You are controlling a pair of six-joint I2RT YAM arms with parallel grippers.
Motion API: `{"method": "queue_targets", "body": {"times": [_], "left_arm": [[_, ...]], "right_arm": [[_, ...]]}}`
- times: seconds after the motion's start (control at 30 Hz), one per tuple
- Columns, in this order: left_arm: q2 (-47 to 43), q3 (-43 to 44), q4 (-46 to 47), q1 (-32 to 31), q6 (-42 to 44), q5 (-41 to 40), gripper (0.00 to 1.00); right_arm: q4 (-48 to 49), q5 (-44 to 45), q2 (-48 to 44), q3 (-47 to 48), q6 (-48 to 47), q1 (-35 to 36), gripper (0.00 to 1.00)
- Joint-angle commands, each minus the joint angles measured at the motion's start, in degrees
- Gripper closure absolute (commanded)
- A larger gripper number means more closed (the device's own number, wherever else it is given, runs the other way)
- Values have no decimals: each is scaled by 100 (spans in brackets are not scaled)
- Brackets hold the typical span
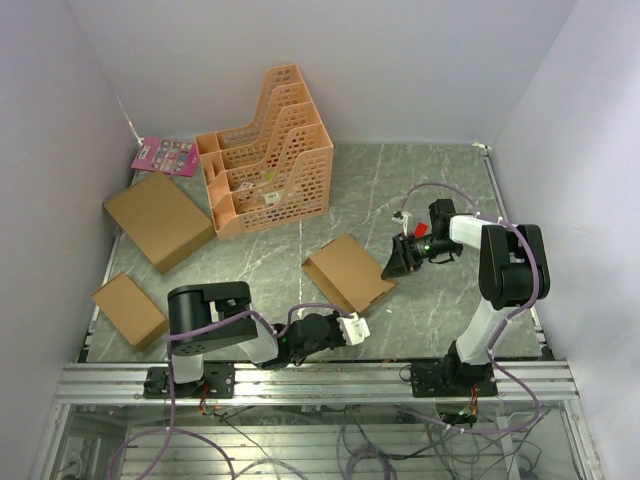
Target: Fold the paper box
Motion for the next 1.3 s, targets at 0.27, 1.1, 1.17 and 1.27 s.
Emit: {"method": "queue_targets", "body": {"times": [0.27, 1.1, 1.17, 1.27], "left_arm": [[98, -204, 305, 19, -295, -210, 93], [122, -223, 427, 21, -640, -609, 93], [103, -250, 468, 19, -674, -636, 93], [81, -283, 508, 19, -732, -660, 93]], "right_arm": [[32, 443, 124, 106, 50, 22, 63], [74, 533, 95, 79, 76, 21, 64], [84, 548, 90, 70, 74, 19, 64], [85, 559, 95, 74, 74, 21, 64]]}}
